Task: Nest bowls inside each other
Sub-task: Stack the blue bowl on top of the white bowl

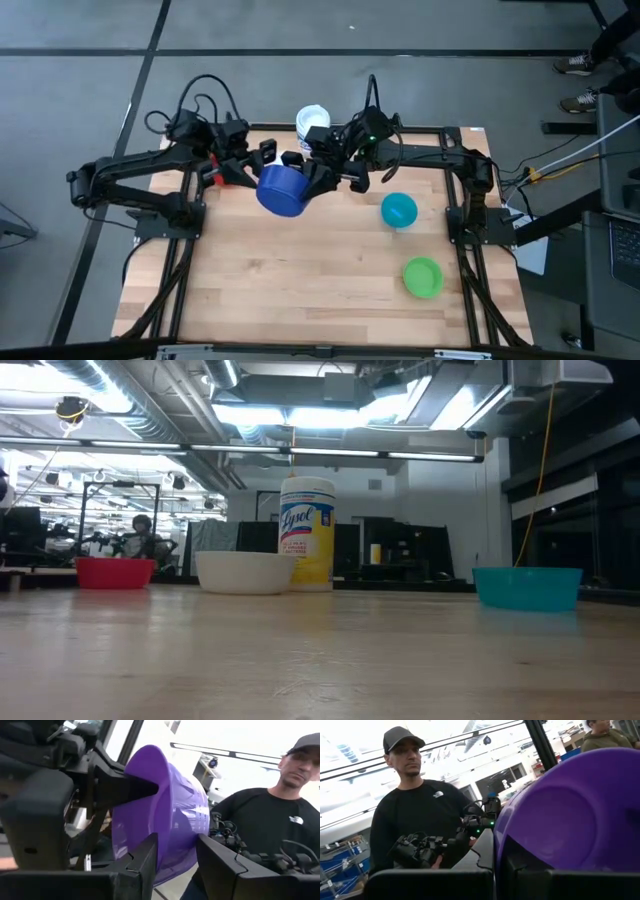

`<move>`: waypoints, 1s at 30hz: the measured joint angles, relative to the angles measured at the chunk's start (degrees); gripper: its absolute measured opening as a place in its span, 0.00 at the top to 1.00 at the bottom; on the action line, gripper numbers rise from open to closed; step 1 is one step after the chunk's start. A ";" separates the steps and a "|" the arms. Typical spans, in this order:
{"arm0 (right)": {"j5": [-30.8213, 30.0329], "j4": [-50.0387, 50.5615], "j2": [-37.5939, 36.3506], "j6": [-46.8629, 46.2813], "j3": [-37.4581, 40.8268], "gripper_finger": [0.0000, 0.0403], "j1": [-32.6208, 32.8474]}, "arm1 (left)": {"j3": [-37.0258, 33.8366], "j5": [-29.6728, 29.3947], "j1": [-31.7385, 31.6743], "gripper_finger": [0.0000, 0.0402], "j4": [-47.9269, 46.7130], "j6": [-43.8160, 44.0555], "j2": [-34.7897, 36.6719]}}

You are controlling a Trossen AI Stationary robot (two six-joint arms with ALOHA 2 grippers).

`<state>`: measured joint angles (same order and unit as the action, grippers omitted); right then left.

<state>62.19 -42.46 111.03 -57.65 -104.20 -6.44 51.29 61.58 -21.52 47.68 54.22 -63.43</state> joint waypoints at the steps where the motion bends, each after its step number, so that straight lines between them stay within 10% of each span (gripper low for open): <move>1: 0.05 -0.03 -0.05 0.00 0.00 1.00 0.00 | 0.00 0.00 0.48 0.68 1.85 0.11 -0.57; 12: -0.07 -0.87 -0.03 0.47 0.00 0.97 0.35 | 0.15 1.60 1.87 0.97 6.55 -0.77 -1.22; 23: -3.36 -1.65 -0.18 -1.78 -0.89 0.46 -0.79 | -0.07 -1.30 1.90 1.00 6.41 -0.35 -0.72; 30: -1.70 -2.03 -0.23 -1.64 -0.94 0.31 -1.03 | -0.06 -2.00 2.01 1.00 7.50 0.78 -0.79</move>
<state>60.49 -44.49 110.80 -59.29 -105.14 -7.46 51.22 59.58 -19.51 55.18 55.00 -64.23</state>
